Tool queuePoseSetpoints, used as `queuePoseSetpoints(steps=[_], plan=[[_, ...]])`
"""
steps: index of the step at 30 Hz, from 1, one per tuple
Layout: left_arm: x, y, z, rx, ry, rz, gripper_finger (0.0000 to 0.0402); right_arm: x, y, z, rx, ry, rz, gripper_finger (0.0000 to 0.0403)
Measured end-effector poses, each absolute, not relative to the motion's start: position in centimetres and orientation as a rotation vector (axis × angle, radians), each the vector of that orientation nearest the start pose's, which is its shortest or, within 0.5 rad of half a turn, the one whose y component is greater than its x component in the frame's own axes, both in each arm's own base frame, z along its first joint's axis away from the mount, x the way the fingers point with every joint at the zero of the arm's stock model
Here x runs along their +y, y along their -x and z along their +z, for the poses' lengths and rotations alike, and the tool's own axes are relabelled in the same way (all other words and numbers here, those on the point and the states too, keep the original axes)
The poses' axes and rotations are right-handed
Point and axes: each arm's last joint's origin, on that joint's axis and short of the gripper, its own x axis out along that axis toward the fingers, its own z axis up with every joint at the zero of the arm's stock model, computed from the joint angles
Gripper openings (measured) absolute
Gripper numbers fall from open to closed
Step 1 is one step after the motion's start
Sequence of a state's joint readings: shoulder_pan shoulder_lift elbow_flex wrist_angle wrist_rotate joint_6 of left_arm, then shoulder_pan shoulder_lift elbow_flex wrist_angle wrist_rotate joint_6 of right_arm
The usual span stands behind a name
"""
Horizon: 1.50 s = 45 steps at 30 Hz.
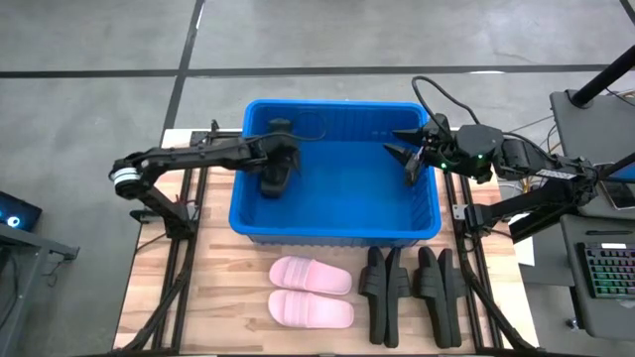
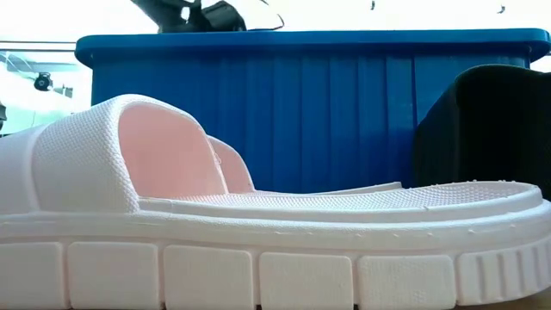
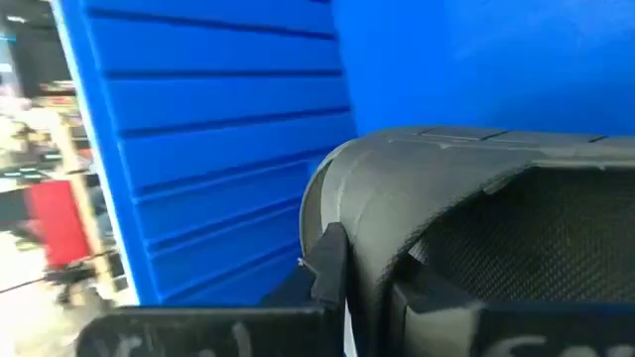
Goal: Pick and place slides into bin
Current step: Put the black slipper into the blue container
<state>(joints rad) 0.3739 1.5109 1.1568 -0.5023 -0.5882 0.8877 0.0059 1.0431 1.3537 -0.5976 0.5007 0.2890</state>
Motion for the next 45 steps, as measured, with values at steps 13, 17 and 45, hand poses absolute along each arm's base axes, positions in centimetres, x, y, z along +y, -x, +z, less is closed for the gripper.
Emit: queuePoseSetpoints(steps=[13, 17, 45], plan=[[14.3, -27.0, 22.1, 1.317, -0.974, 0.535, 0.0000, -1.3, -19.1, 43.7, 0.198, -0.244, -0.531, 0.0206], [15.0, -26.6, 21.2, 1.348, -0.956, 0.536, 0.0000, -1.3, -19.1, 43.7, 0.198, -0.244, -0.531, 0.0206], [16.3, -26.7, 21.4, 1.405, -0.813, 0.583, 0.0339, -1.3, -19.1, 43.6, 0.204, -0.257, -0.533, 0.0206]])
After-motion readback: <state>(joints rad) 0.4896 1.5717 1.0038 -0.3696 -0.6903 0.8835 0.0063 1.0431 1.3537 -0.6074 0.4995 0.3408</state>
